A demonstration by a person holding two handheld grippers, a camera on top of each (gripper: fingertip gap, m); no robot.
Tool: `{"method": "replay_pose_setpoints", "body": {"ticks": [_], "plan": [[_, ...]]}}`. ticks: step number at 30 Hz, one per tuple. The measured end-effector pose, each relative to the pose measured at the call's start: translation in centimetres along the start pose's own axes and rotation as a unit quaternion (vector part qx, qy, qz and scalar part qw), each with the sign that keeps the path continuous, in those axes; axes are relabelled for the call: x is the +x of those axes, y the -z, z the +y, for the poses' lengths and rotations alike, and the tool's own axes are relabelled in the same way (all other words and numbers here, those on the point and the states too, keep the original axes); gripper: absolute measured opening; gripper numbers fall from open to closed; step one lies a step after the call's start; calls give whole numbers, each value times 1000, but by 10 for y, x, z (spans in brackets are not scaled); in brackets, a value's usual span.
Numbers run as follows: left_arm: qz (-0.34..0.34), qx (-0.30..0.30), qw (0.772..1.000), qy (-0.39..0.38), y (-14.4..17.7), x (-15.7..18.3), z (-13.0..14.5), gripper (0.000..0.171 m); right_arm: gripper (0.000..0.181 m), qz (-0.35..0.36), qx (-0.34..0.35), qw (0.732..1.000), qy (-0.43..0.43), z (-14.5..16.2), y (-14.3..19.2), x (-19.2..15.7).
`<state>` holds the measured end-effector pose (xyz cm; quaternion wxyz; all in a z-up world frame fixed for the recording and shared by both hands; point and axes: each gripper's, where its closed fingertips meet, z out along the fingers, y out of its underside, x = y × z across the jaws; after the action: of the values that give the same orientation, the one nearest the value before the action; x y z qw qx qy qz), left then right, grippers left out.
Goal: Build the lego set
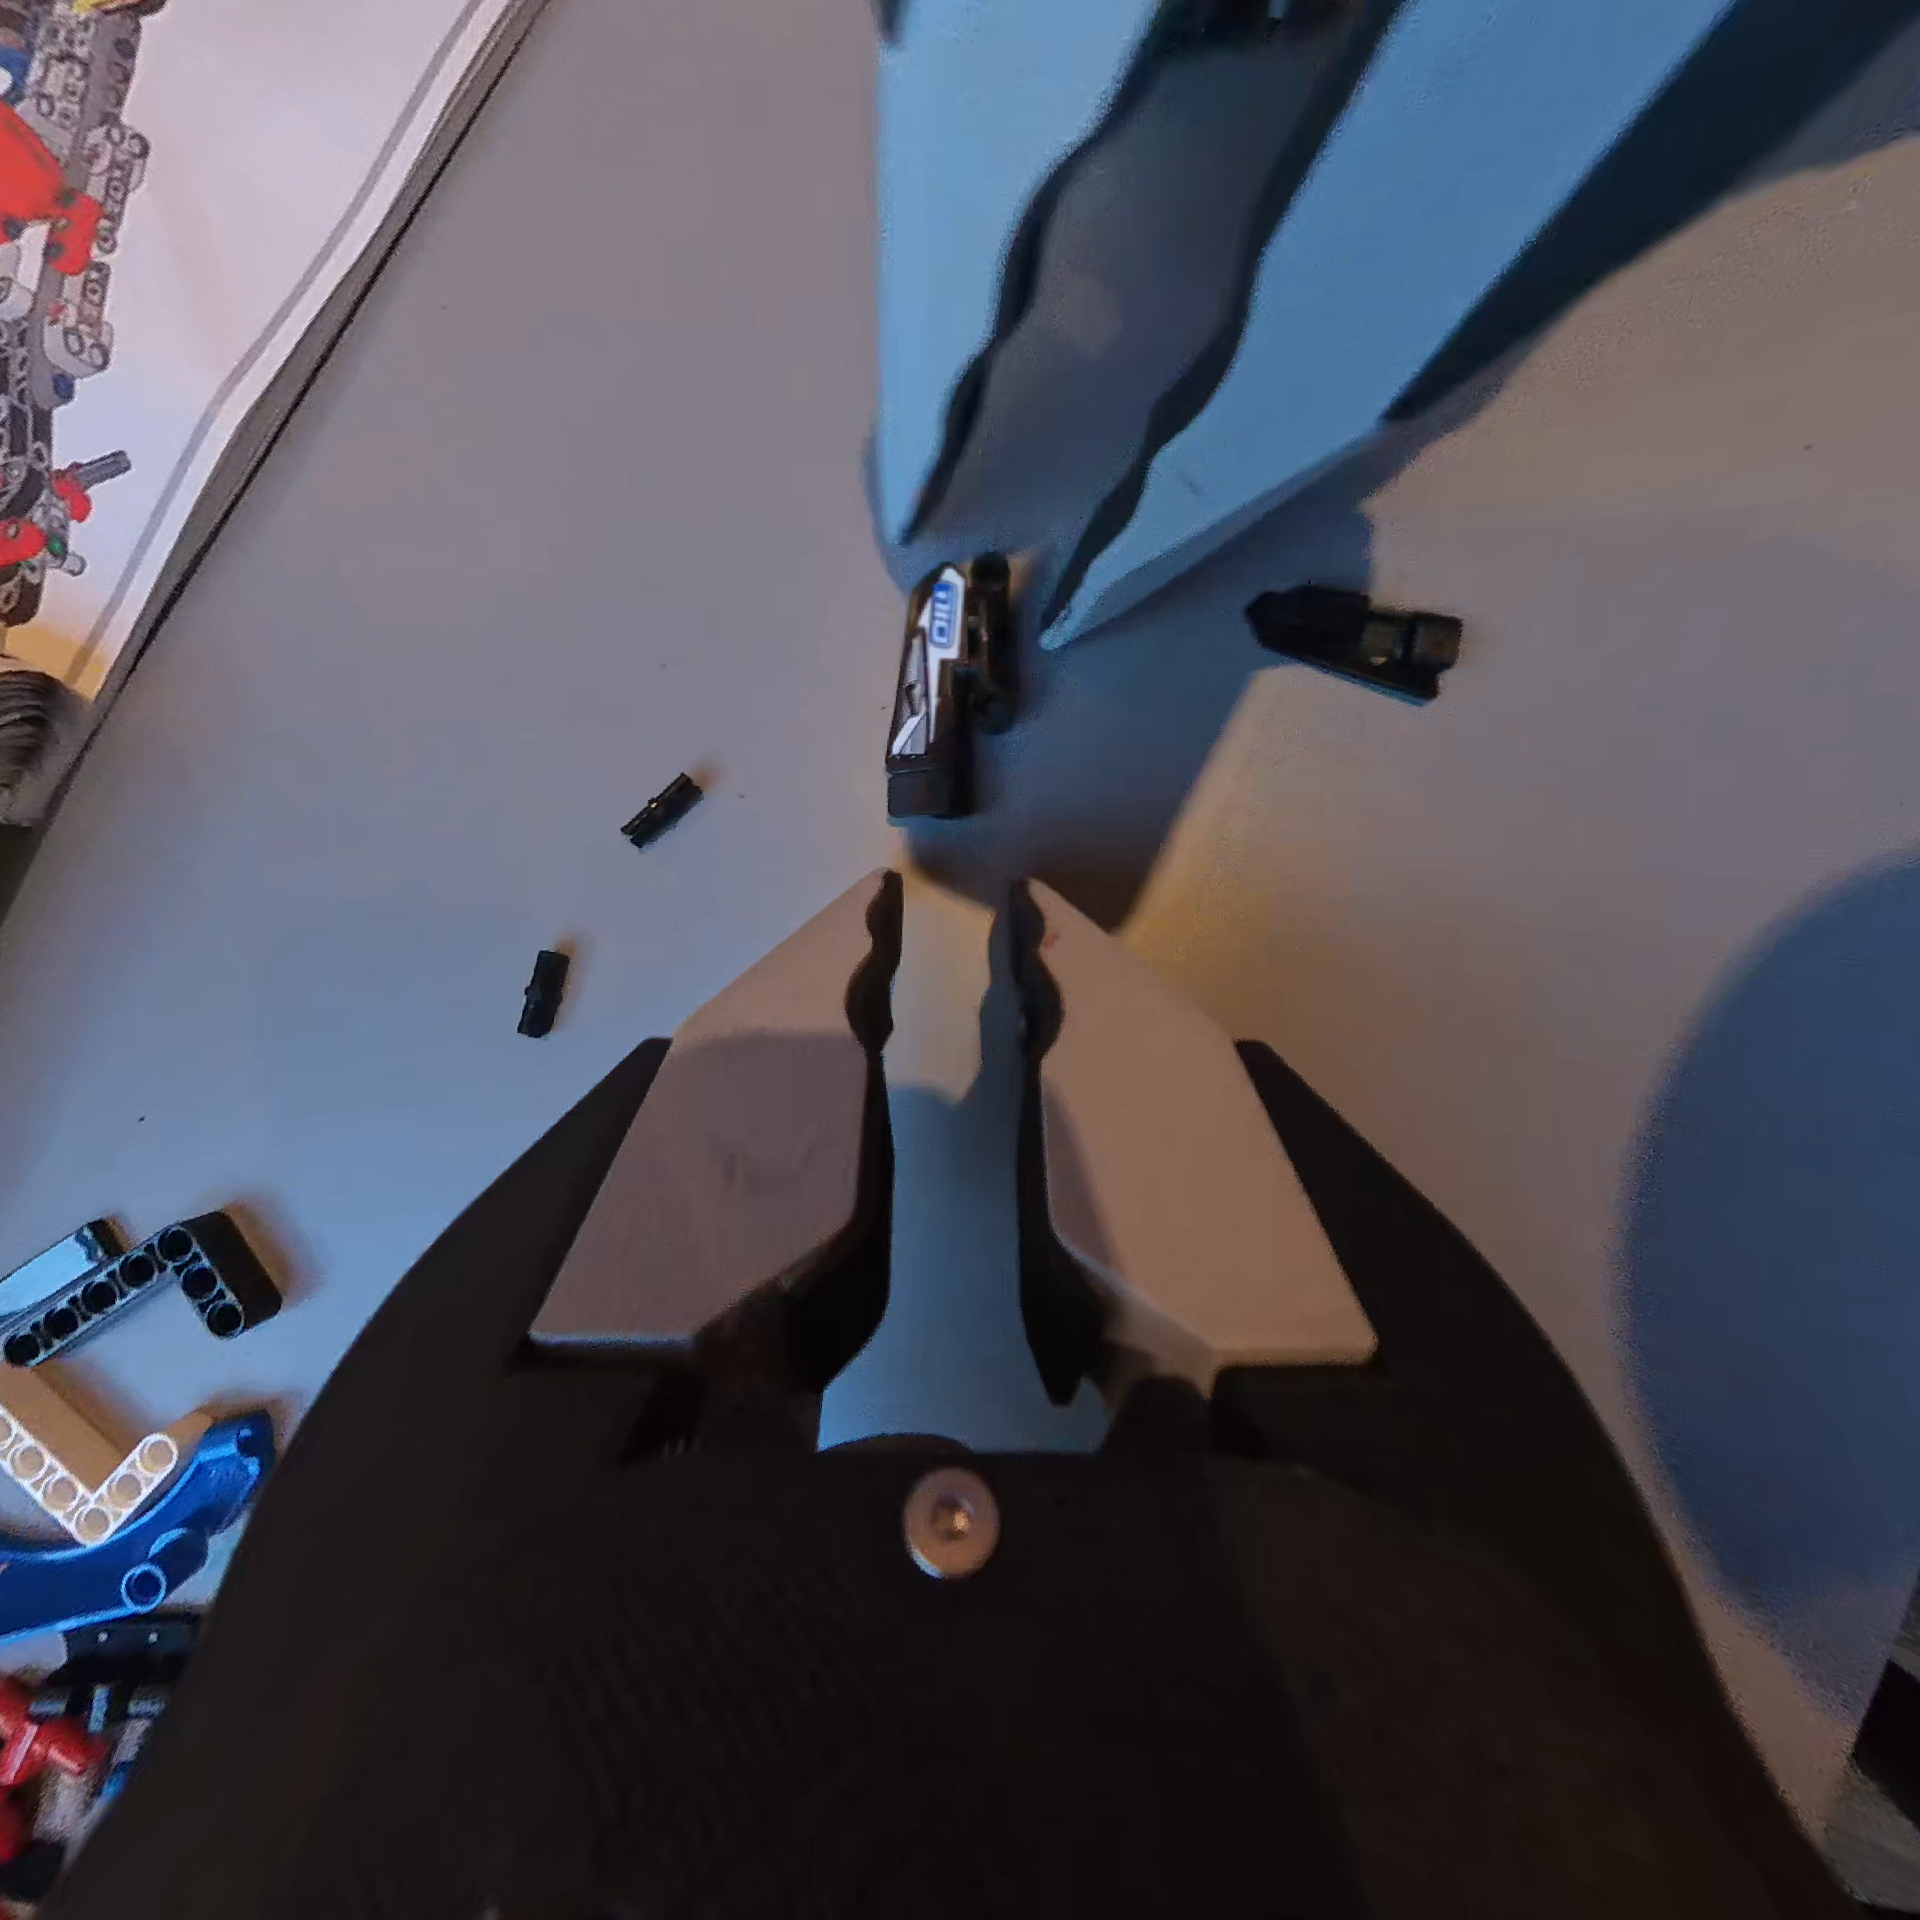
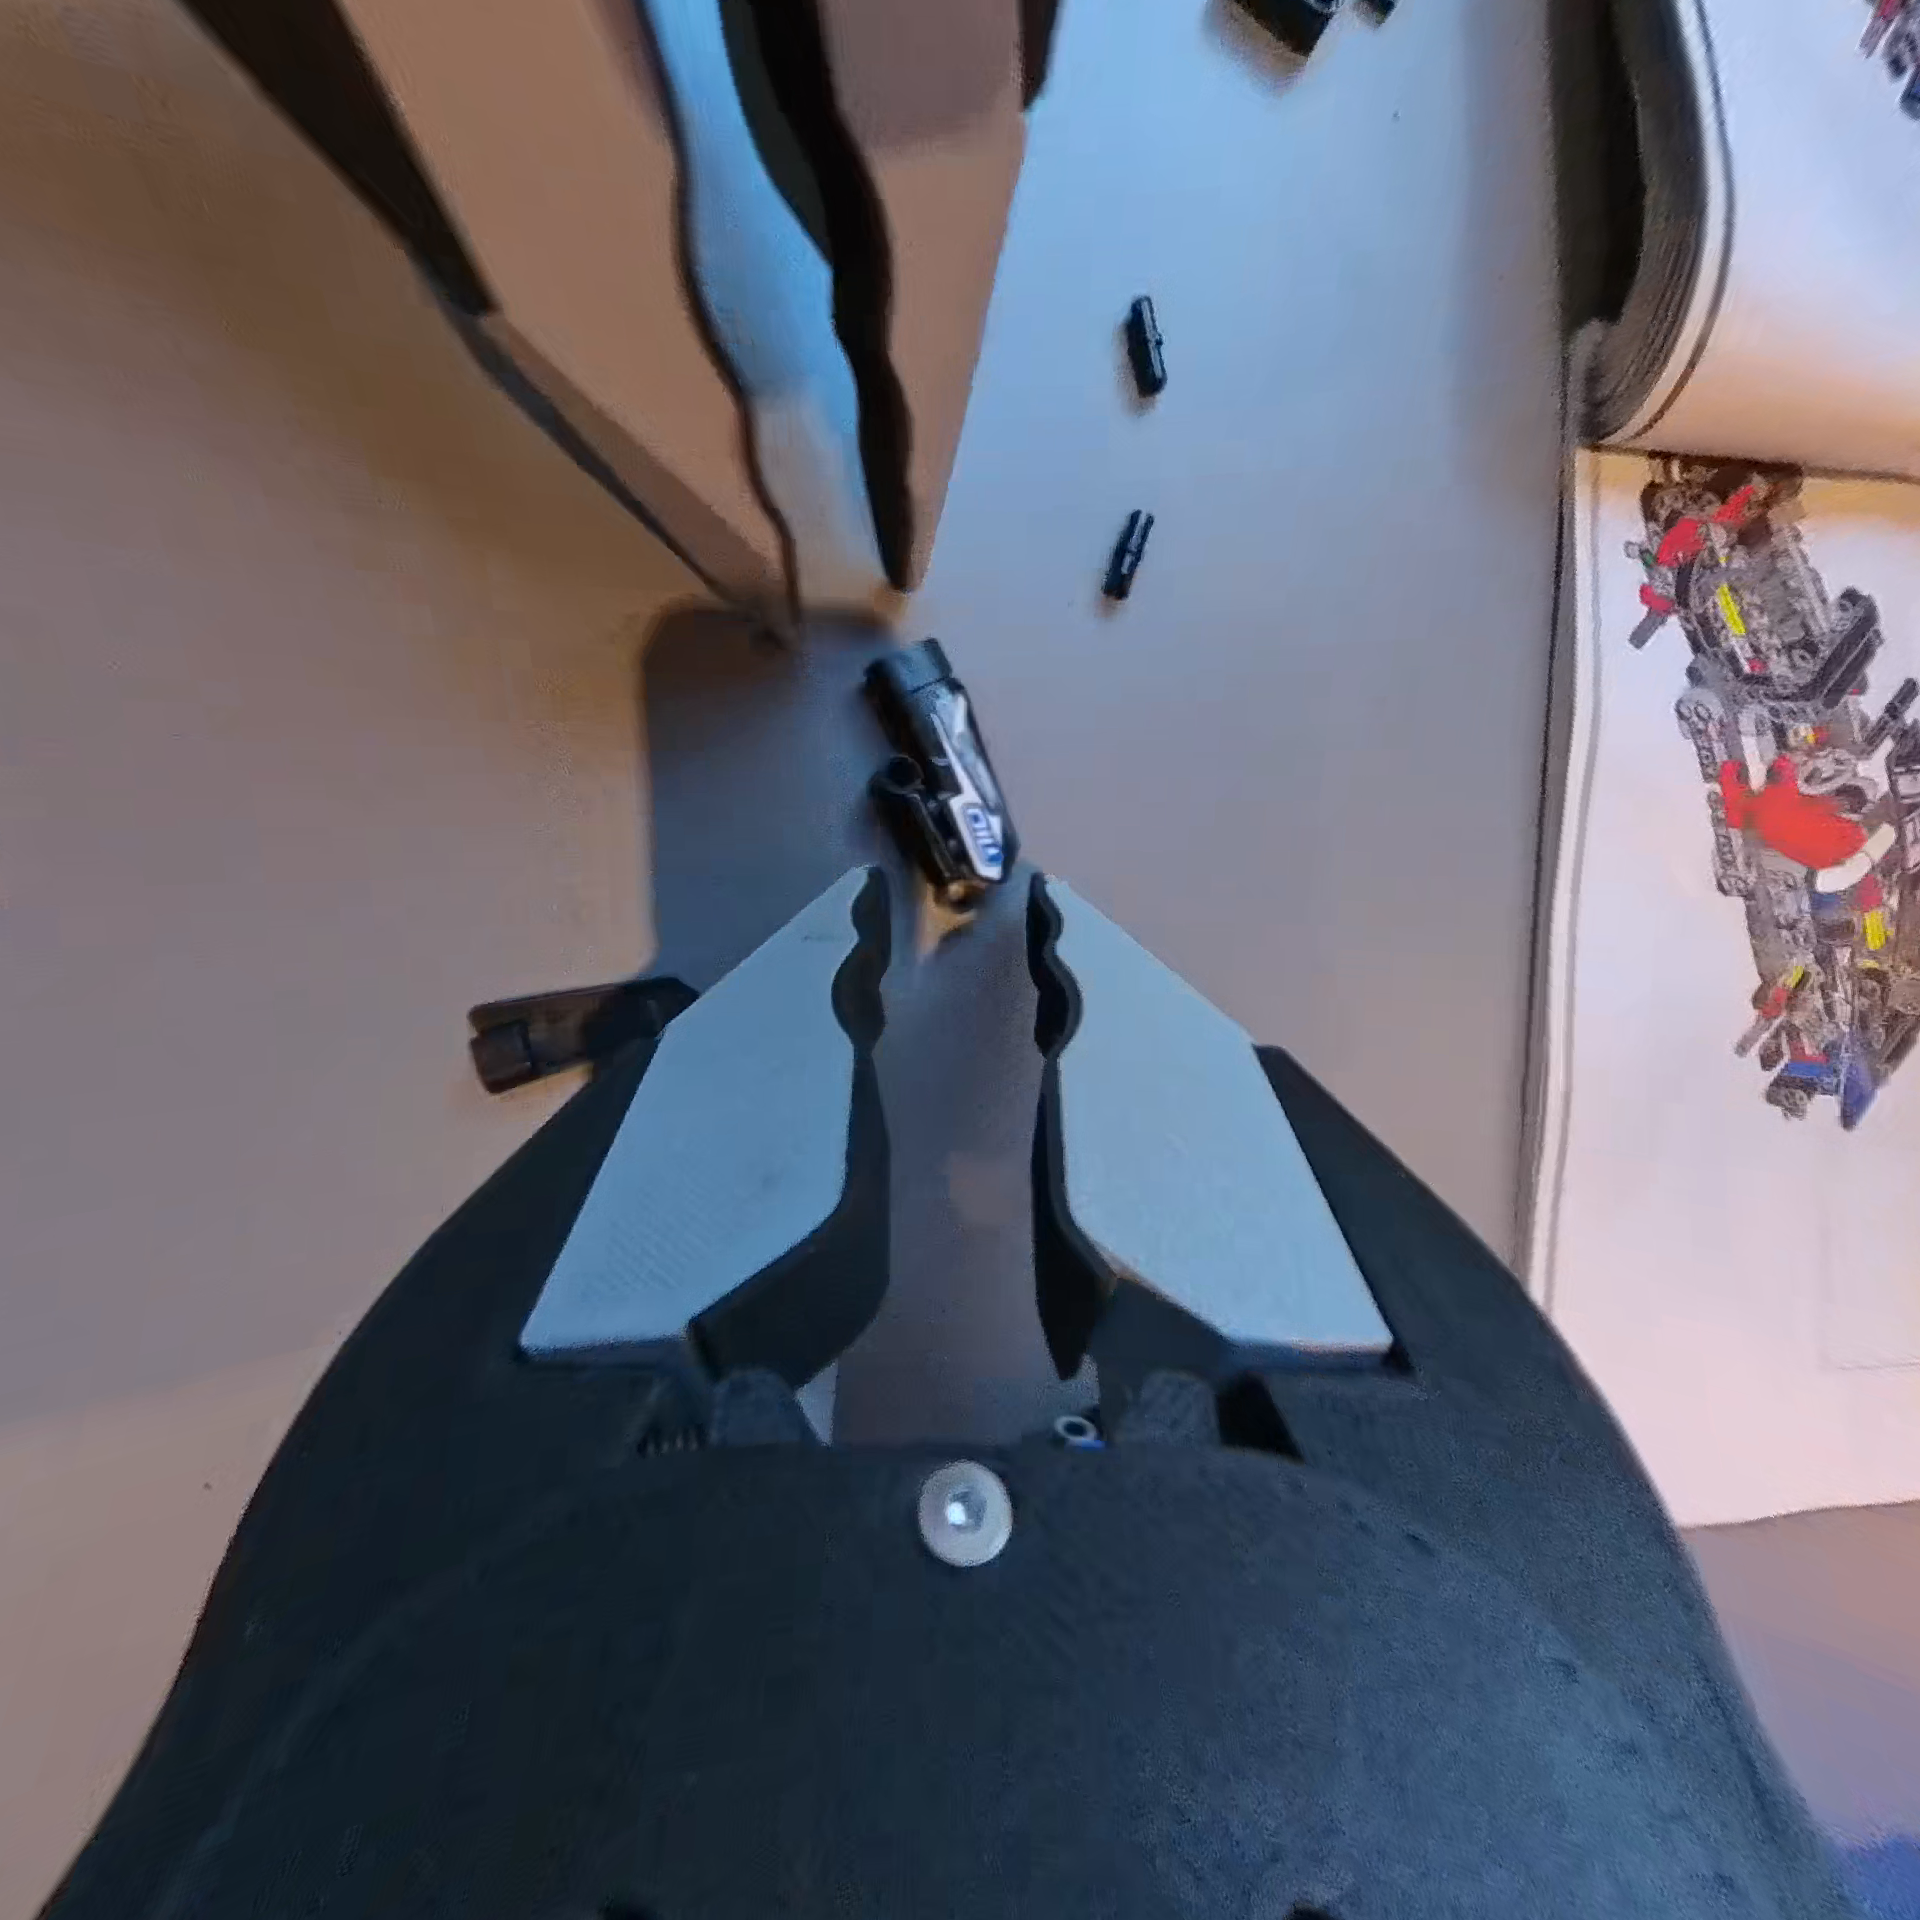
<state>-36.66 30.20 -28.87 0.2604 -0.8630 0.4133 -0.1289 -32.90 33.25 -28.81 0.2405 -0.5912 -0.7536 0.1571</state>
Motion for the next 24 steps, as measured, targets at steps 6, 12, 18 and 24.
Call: {"method": "replay_pose_setpoints", "body": {"ticks": [6, 12, 18, 24], "plan": [[27, 8, 1000, -6, -3, 0, -5, 14, 15, -71, -35, 997, 9, 2, -2, 0], [17, 10, 1000, -19, -7, -6, -9, 0, 16, -83, -34, 996, 11, -4, -5, -3], [38, 12, 999, -12, -6, -7, -9, 0, 16, -77, -31, 996, 17, -6, -6, -4], [32, -15, 999, -28, -7, -8, -9, 0, 15, -77, -48, 996, 28, -6, -6, -5]]}}
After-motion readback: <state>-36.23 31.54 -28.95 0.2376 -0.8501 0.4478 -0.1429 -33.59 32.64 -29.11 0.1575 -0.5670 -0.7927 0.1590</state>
